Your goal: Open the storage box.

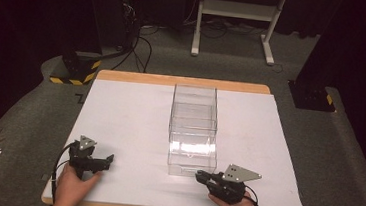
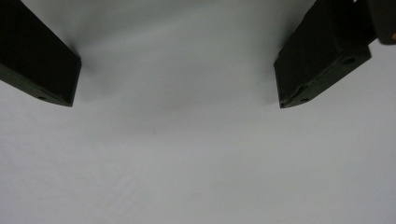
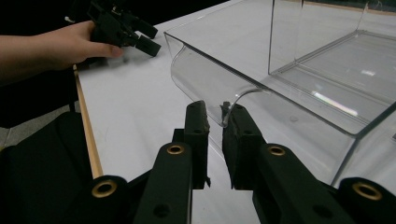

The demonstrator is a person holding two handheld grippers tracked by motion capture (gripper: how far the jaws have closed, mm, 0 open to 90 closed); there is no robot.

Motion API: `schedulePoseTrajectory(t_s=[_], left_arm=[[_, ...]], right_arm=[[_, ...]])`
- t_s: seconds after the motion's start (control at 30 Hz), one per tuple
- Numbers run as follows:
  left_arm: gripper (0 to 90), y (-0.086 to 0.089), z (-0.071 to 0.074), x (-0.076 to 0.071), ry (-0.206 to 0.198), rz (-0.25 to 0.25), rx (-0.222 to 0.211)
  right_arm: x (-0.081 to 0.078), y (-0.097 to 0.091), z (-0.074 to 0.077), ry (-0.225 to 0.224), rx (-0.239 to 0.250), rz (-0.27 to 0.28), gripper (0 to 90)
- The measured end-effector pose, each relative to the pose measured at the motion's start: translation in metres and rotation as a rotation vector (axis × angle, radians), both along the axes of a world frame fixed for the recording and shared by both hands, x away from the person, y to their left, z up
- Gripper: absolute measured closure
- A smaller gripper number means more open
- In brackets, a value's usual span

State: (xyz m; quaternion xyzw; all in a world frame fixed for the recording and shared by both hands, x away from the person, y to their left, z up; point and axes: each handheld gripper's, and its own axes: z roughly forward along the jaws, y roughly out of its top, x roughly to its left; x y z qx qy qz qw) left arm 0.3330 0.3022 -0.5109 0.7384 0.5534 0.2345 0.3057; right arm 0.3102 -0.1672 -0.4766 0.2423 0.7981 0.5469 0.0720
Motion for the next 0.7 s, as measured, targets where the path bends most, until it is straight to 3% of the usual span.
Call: schedulePoseTrajectory(t_s=[0.7], left_arm=[[0.6, 0.000, 0.000, 0.000, 0.000, 0.000, 0.000]], right_arm=[[-0.013, 0.000, -0.003, -0.021, 0.012, 0.022, 81.0]])
